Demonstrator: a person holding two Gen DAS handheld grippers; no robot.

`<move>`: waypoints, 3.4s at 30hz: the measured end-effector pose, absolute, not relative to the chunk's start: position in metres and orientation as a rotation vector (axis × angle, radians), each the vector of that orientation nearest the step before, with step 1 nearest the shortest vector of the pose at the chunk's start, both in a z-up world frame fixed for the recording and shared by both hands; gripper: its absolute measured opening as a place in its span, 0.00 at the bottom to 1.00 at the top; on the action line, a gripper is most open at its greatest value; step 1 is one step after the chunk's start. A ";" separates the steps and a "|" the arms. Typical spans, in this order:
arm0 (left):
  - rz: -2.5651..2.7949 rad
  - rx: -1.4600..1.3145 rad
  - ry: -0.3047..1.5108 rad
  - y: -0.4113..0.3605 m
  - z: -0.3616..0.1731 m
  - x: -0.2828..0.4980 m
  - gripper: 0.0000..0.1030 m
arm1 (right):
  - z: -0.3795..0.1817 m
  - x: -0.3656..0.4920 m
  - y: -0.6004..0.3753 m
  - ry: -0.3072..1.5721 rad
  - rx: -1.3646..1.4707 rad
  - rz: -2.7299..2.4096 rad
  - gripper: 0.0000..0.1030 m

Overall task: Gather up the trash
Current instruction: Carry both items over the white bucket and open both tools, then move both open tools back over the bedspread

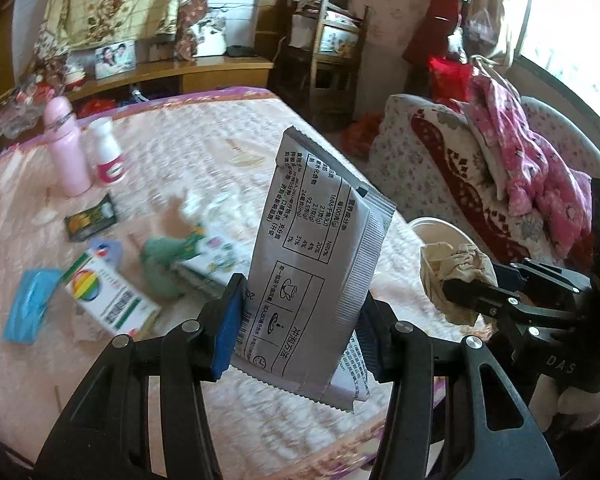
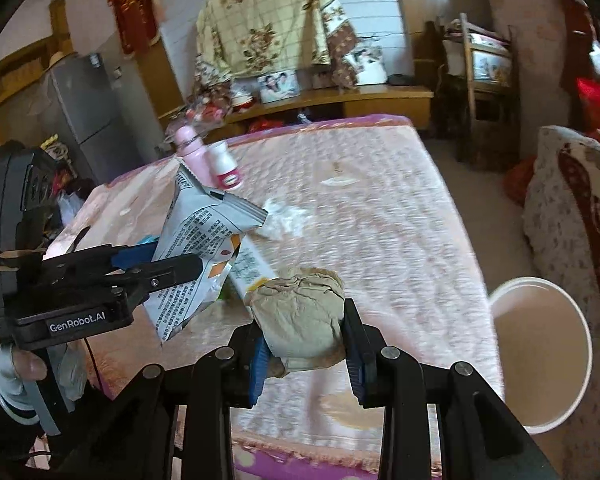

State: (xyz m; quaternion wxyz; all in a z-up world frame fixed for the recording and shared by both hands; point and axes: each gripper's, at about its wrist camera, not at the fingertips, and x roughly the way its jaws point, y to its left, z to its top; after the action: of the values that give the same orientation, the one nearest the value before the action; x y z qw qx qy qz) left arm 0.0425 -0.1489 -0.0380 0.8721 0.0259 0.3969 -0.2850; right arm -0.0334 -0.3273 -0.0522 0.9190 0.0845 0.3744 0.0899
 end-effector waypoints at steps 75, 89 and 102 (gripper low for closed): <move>-0.905 0.123 0.995 -0.423 -0.097 0.045 0.62 | -0.127 -0.086 -0.581 0.861 0.426 -0.309 0.65; -0.793 0.145 0.922 -0.381 -0.086 0.039 0.62 | -0.098 -0.085 -0.549 0.821 0.382 -0.267 0.65; -0.681 0.115 0.835 -0.311 -0.063 0.036 0.62 | -0.057 -0.070 -0.484 0.765 0.312 -0.165 0.67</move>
State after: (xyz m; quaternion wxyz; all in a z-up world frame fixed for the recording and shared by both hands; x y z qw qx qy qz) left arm 0.0355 -0.3109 -0.0634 0.8568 0.0548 0.3975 -0.3239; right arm -0.0699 -0.4837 -0.0567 0.9126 0.1513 0.3714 -0.0799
